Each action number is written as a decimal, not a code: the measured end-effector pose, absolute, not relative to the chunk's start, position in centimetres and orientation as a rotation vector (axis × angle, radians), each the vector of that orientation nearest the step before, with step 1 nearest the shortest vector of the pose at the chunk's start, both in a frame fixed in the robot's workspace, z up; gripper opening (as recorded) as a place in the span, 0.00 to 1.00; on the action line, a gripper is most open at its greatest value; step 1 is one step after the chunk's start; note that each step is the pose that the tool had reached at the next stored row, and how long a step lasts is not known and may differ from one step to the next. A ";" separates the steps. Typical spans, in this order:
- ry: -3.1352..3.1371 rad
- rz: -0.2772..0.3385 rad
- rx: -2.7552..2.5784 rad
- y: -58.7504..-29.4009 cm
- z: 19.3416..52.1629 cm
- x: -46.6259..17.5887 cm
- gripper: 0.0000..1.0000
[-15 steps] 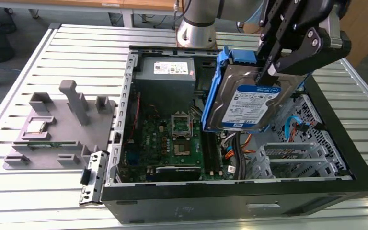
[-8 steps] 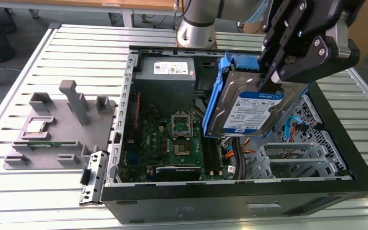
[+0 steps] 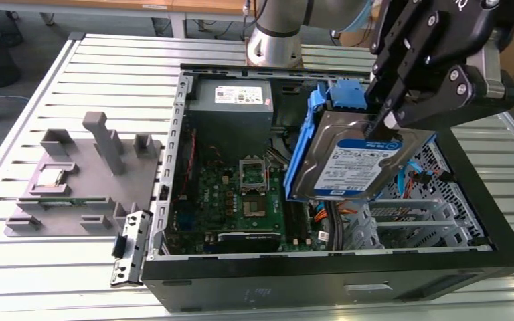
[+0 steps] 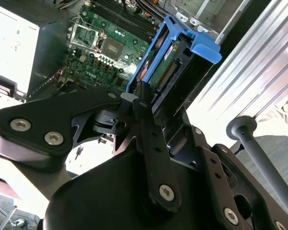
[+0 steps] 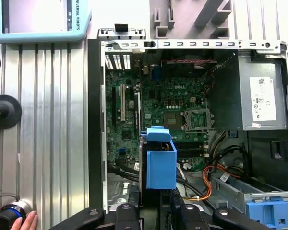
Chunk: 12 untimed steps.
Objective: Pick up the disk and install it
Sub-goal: 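Pick up the disk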
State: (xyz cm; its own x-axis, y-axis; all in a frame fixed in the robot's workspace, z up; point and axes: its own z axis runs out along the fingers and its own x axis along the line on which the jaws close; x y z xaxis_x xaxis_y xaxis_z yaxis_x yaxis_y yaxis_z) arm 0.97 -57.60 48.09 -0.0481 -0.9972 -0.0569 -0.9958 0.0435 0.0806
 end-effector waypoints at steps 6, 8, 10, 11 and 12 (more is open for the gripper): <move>-2.259 -0.153 2.157 -58.1 48.1 1.0 0.35; -2.259 -0.153 2.157 -58.2 48.1 1.0 0.35; -2.259 -0.153 2.157 -58.2 48.1 1.2 0.35; -2.259 -0.153 2.157 -58.2 48.1 1.4 0.35; -2.259 -0.153 2.157 -58.2 48.0 1.6 0.35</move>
